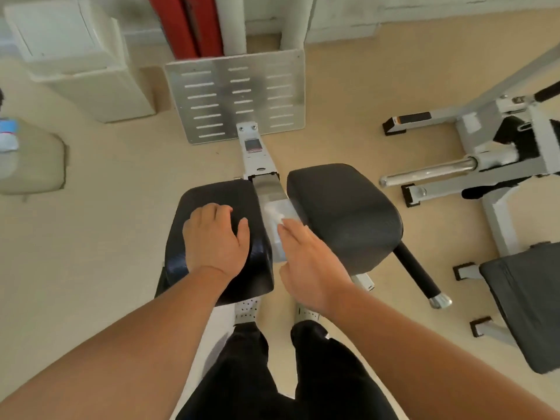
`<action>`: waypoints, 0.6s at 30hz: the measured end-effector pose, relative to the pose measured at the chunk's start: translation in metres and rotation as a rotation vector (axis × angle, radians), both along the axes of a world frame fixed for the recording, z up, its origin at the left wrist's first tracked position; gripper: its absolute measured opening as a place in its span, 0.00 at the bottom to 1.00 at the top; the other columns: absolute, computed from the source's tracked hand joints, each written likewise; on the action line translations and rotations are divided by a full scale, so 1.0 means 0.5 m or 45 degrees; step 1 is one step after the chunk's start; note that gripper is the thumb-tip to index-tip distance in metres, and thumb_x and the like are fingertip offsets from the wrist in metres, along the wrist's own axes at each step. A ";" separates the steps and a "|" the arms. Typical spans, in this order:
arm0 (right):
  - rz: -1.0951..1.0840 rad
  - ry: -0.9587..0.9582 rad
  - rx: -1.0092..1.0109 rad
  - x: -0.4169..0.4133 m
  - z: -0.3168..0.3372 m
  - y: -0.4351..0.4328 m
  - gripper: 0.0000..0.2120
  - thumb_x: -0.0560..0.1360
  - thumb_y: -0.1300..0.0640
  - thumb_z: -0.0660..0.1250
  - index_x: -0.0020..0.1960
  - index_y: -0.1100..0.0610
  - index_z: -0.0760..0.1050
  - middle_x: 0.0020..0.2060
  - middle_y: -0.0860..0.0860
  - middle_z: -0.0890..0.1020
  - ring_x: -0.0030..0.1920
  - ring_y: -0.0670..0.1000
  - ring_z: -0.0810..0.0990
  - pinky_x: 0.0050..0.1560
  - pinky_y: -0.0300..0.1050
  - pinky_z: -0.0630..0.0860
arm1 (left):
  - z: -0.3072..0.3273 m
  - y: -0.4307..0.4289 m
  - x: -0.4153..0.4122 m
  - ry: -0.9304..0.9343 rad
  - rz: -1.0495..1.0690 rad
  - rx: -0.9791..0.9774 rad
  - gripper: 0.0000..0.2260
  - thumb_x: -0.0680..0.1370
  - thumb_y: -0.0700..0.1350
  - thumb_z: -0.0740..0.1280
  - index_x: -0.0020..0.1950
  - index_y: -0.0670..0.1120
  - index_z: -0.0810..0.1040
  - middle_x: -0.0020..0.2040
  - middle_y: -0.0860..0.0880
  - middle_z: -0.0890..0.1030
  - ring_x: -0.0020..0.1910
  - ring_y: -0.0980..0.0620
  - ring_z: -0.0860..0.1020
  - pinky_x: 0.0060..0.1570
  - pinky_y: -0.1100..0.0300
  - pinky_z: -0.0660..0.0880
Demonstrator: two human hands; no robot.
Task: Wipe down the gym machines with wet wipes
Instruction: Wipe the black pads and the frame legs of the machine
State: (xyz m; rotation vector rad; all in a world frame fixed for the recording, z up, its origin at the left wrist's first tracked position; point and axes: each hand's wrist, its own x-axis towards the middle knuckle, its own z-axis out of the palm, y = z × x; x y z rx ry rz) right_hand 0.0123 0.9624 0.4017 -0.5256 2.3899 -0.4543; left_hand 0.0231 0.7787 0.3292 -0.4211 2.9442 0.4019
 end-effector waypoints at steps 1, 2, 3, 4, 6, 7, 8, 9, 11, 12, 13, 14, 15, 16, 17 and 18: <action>0.043 -0.065 0.023 -0.005 -0.024 -0.010 0.33 0.82 0.57 0.62 0.82 0.57 0.52 0.80 0.50 0.55 0.78 0.51 0.60 0.79 0.44 0.56 | -0.010 0.004 0.005 0.008 -0.027 -0.043 0.17 0.81 0.55 0.59 0.63 0.46 0.76 0.60 0.44 0.77 0.60 0.42 0.74 0.58 0.44 0.71; 0.018 -0.155 0.033 -0.009 -0.046 -0.015 0.34 0.82 0.56 0.63 0.83 0.57 0.51 0.81 0.49 0.53 0.79 0.51 0.59 0.78 0.45 0.57 | -0.017 0.009 0.004 0.016 -0.044 -0.062 0.17 0.81 0.55 0.58 0.62 0.47 0.75 0.60 0.44 0.77 0.59 0.41 0.74 0.58 0.44 0.71; -0.049 -0.256 0.023 -0.012 -0.066 -0.018 0.34 0.82 0.56 0.63 0.83 0.57 0.50 0.81 0.47 0.51 0.80 0.51 0.57 0.78 0.45 0.58 | -0.021 0.012 0.000 0.020 -0.051 -0.064 0.17 0.80 0.56 0.57 0.61 0.47 0.75 0.59 0.44 0.77 0.59 0.41 0.74 0.57 0.43 0.71; -0.103 -0.345 0.013 -0.012 -0.085 -0.021 0.35 0.82 0.54 0.62 0.83 0.57 0.49 0.82 0.46 0.48 0.81 0.51 0.55 0.78 0.47 0.58 | -0.026 0.014 -0.003 0.021 -0.054 -0.060 0.18 0.80 0.56 0.56 0.60 0.46 0.75 0.58 0.43 0.78 0.58 0.41 0.75 0.56 0.44 0.71; -0.092 -0.412 0.032 -0.003 -0.113 -0.024 0.37 0.82 0.48 0.59 0.83 0.58 0.44 0.83 0.48 0.43 0.83 0.51 0.43 0.82 0.51 0.50 | -0.033 0.012 -0.001 0.042 -0.065 -0.058 0.18 0.79 0.56 0.55 0.59 0.46 0.76 0.57 0.43 0.78 0.55 0.41 0.75 0.53 0.45 0.72; -0.033 -0.372 0.067 -0.001 -0.124 -0.026 0.38 0.82 0.45 0.57 0.84 0.58 0.43 0.83 0.51 0.42 0.82 0.51 0.38 0.82 0.53 0.44 | -0.035 0.009 0.003 0.067 -0.067 -0.055 0.18 0.79 0.56 0.55 0.58 0.46 0.76 0.56 0.43 0.78 0.54 0.41 0.76 0.52 0.45 0.72; 0.048 -0.306 0.117 -0.001 -0.129 -0.028 0.39 0.81 0.43 0.54 0.84 0.59 0.43 0.83 0.53 0.42 0.82 0.52 0.36 0.81 0.55 0.39 | -0.038 0.004 0.005 0.091 -0.072 -0.054 0.18 0.80 0.56 0.55 0.58 0.45 0.76 0.56 0.43 0.78 0.54 0.41 0.76 0.52 0.46 0.72; 0.129 -0.249 0.174 -0.004 -0.134 -0.031 0.40 0.80 0.41 0.53 0.83 0.60 0.43 0.83 0.55 0.43 0.82 0.53 0.35 0.81 0.56 0.36 | -0.041 -0.001 0.006 0.100 -0.074 -0.052 0.18 0.80 0.56 0.55 0.58 0.45 0.77 0.56 0.43 0.79 0.54 0.41 0.76 0.51 0.46 0.72; 0.240 -0.200 0.288 -0.012 -0.136 -0.035 0.44 0.79 0.35 0.51 0.83 0.61 0.41 0.83 0.58 0.43 0.82 0.56 0.36 0.81 0.57 0.35 | -0.046 -0.003 0.009 0.110 -0.084 -0.051 0.18 0.80 0.56 0.55 0.57 0.44 0.77 0.55 0.42 0.79 0.53 0.40 0.76 0.50 0.46 0.72; 0.276 -0.200 0.339 -0.022 -0.137 -0.038 0.48 0.78 0.31 0.51 0.83 0.62 0.40 0.83 0.59 0.43 0.82 0.57 0.37 0.81 0.58 0.36 | -0.047 -0.001 0.010 0.115 -0.087 -0.051 0.19 0.81 0.55 0.55 0.57 0.44 0.77 0.55 0.42 0.79 0.52 0.40 0.76 0.50 0.46 0.71; 0.308 -0.222 0.384 -0.036 -0.137 -0.043 0.52 0.76 0.26 0.51 0.83 0.62 0.39 0.83 0.60 0.43 0.82 0.59 0.37 0.81 0.58 0.37 | -0.047 0.002 0.010 0.119 -0.087 -0.052 0.19 0.81 0.55 0.55 0.56 0.44 0.77 0.54 0.42 0.79 0.52 0.40 0.76 0.50 0.45 0.71; 0.337 -0.264 0.427 -0.055 -0.139 -0.049 0.58 0.73 0.22 0.53 0.82 0.63 0.39 0.82 0.61 0.43 0.82 0.59 0.38 0.81 0.59 0.37 | -0.047 0.006 0.008 0.122 -0.085 -0.055 0.19 0.81 0.55 0.54 0.56 0.44 0.77 0.54 0.42 0.79 0.52 0.40 0.76 0.50 0.45 0.71; 0.358 -0.316 0.460 -0.076 -0.143 -0.057 0.63 0.68 0.18 0.56 0.82 0.63 0.38 0.82 0.61 0.42 0.82 0.60 0.38 0.81 0.59 0.37 | -0.047 0.008 0.007 0.123 -0.085 -0.058 0.19 0.81 0.55 0.54 0.56 0.44 0.77 0.54 0.42 0.79 0.51 0.41 0.75 0.50 0.45 0.71; 0.367 -0.372 0.480 -0.099 -0.147 -0.065 0.68 0.64 0.17 0.60 0.82 0.62 0.37 0.82 0.61 0.42 0.82 0.60 0.38 0.81 0.60 0.38 | -0.048 0.010 0.005 0.121 -0.089 -0.058 0.19 0.81 0.55 0.54 0.56 0.44 0.77 0.54 0.42 0.79 0.51 0.41 0.75 0.50 0.45 0.71; 0.375 -0.422 0.491 -0.121 -0.151 -0.073 0.72 0.60 0.17 0.65 0.83 0.62 0.38 0.82 0.60 0.42 0.82 0.60 0.38 0.81 0.60 0.38 | -0.049 0.010 0.003 0.114 -0.093 -0.058 0.19 0.81 0.55 0.54 0.56 0.44 0.77 0.54 0.42 0.79 0.51 0.41 0.75 0.50 0.46 0.71; 0.389 -0.454 0.499 -0.137 -0.155 -0.079 0.74 0.58 0.18 0.68 0.83 0.62 0.39 0.83 0.60 0.43 0.82 0.59 0.38 0.81 0.61 0.39 | -0.050 0.009 0.003 0.106 -0.095 -0.059 0.19 0.81 0.55 0.54 0.56 0.44 0.77 0.54 0.43 0.79 0.51 0.41 0.75 0.50 0.46 0.71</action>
